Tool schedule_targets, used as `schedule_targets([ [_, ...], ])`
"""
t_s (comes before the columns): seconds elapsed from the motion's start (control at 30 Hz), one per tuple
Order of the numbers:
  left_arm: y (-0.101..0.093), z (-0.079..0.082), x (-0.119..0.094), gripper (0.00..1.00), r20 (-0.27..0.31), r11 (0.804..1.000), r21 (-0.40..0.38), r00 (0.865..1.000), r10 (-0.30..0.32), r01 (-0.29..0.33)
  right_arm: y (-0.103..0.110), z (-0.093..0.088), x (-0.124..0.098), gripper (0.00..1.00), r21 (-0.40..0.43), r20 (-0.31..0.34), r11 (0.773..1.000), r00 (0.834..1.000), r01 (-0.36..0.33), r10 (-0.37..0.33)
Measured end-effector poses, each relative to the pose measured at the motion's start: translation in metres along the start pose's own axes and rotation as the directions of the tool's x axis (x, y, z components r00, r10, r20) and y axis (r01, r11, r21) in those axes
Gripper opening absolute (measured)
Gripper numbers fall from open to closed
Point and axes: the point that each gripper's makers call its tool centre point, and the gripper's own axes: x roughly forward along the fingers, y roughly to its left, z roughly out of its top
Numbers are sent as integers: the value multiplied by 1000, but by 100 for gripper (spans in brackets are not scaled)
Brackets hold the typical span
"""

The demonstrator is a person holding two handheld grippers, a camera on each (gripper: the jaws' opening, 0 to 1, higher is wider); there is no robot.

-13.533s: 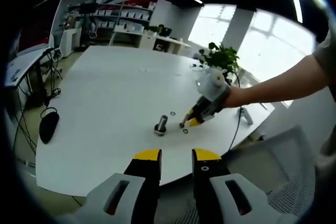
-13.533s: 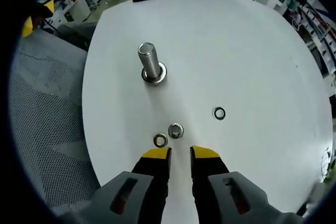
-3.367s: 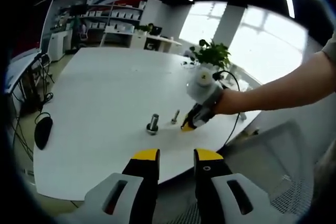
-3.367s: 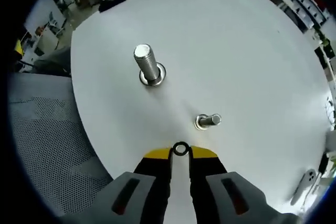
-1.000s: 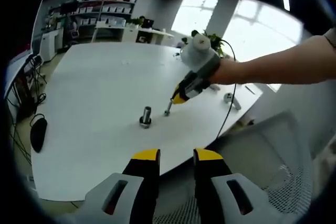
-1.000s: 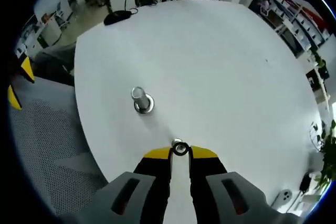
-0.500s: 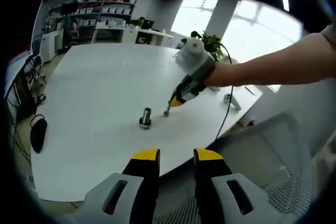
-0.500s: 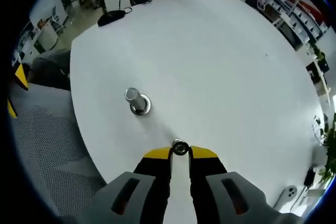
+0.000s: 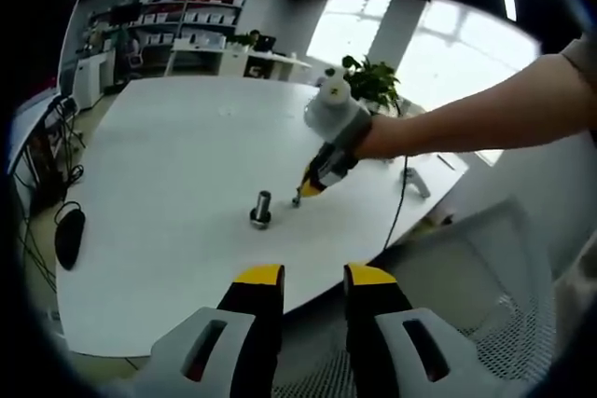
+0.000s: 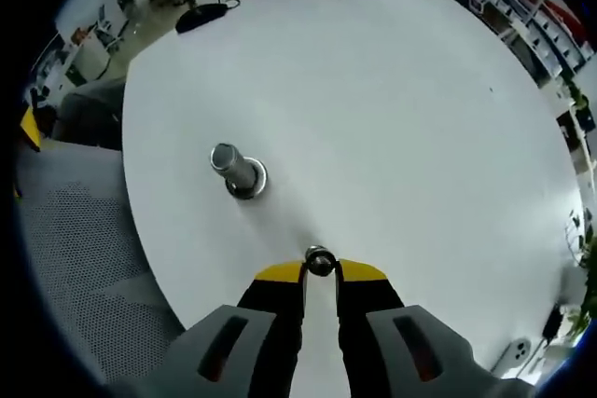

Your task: Place the washer onto the threaded stud by aligning its center hole with the stud, sliding it down to the base, and recovering from edge contact or off-axis alignment until the washer reaches the visible bottom stop.

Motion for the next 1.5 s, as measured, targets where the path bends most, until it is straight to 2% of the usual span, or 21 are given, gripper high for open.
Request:
schedule_targets([
  [0.27,0,-1,1,23,-5,1000,-1,1000,2,-2,0,-7,18,15,-1,-27,1000,999,-19,19],
  [0.4,1,0,0,23,2,1000,-6,1000,5,-5,-2,-3,21,15,-2,-18,1000,1000,-15,15],
  [0.57,1,0,1,23,1,1000,-4,1000,2,-2,4,-8,24,16,-12,-43,999,999,-33,33],
  [0.83,0,0,1,23,1,1000,-4,1000,2,-2,5,-9,24,16,-20,-44,999,998,-37,36],
  [1.17,0,0,1,23,-3,1000,0,1000,-2,2,9,-20,21,16,-10,-49,999,998,-39,38],
  [1.37,0,0,1,23,-2,1000,-1,1000,-2,2,12,-25,21,16,13,-47,999,998,-46,46],
  [1.5,0,0,1,23,-2,1000,0,1000,-2,2,19,-27,16,19,59,-35,996,997,-62,64],
])
